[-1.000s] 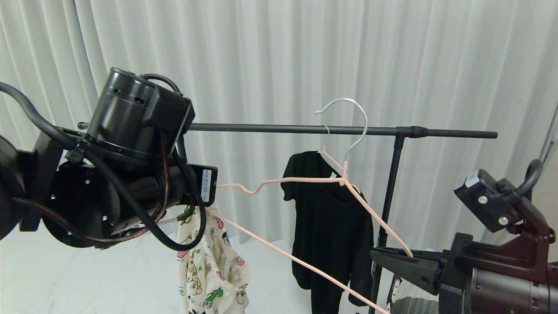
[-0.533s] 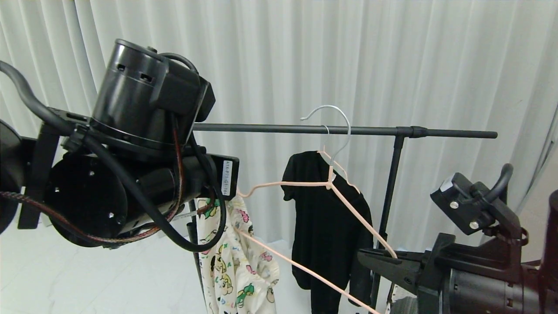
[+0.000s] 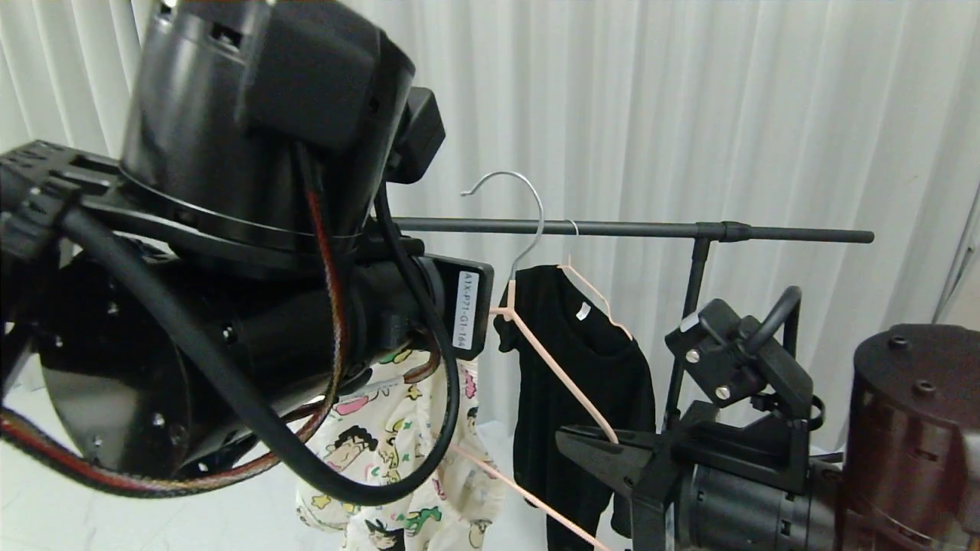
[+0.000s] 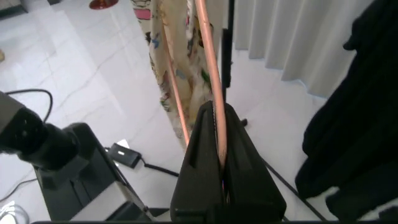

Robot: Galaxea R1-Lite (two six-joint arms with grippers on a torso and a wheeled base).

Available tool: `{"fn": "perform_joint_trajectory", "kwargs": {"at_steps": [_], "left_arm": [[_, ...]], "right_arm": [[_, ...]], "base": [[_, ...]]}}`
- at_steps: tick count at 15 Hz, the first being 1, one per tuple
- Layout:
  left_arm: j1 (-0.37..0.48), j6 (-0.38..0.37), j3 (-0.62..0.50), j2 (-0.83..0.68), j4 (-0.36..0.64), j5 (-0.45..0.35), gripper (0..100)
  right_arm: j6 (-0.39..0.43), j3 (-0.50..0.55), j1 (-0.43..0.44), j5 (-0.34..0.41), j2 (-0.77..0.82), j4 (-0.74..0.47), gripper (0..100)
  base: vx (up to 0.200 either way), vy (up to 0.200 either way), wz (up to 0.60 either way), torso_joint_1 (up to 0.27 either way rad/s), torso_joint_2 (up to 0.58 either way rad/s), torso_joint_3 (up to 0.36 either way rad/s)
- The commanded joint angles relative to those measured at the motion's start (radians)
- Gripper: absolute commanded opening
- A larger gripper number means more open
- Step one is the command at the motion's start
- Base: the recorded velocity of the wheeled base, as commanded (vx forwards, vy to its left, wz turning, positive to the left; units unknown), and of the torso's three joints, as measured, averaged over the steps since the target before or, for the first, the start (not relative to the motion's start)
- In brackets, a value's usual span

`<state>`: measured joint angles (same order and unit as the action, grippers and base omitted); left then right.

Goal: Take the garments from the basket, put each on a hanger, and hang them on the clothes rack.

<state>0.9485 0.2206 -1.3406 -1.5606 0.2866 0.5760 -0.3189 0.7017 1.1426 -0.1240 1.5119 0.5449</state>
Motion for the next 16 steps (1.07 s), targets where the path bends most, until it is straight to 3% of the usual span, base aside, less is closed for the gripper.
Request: {"fn": "perform_joint_trajectory", "kwargs": {"at_steps": [1,9,10,16], "left_arm": [[0.041,0.002,-0.022,-0.010,0.000,-0.019,0],[0.036,0.031,-0.003,0.017,0.000,-0.059,0],[0.035,0.031,-0.003,0.021,0.000,-0.059,100],[0.055,0.026,0.090,0.100,0.000,-0.057,100]], "right_arm": [[0.000,0.035,0.009,0.000,0.057,0.007,0],[-0.009,0.032,0.005,-0.095,0.033,0.009,0],[-0.009,0.032,0.000,-0.118,0.030,0.010,0],[-0.002,0.030,-0.078,-0.154,-0.006,0.064,0]], "base": [[0.000,0.000,0.00,0.000,0.00,0.000],[0.000,0.000,0.00,0.000,0.00,0.000],[0.000,0.000,0.00,0.000,0.00,0.000],[0.000,0.000,0.00,0.000,0.00,0.000]]}}
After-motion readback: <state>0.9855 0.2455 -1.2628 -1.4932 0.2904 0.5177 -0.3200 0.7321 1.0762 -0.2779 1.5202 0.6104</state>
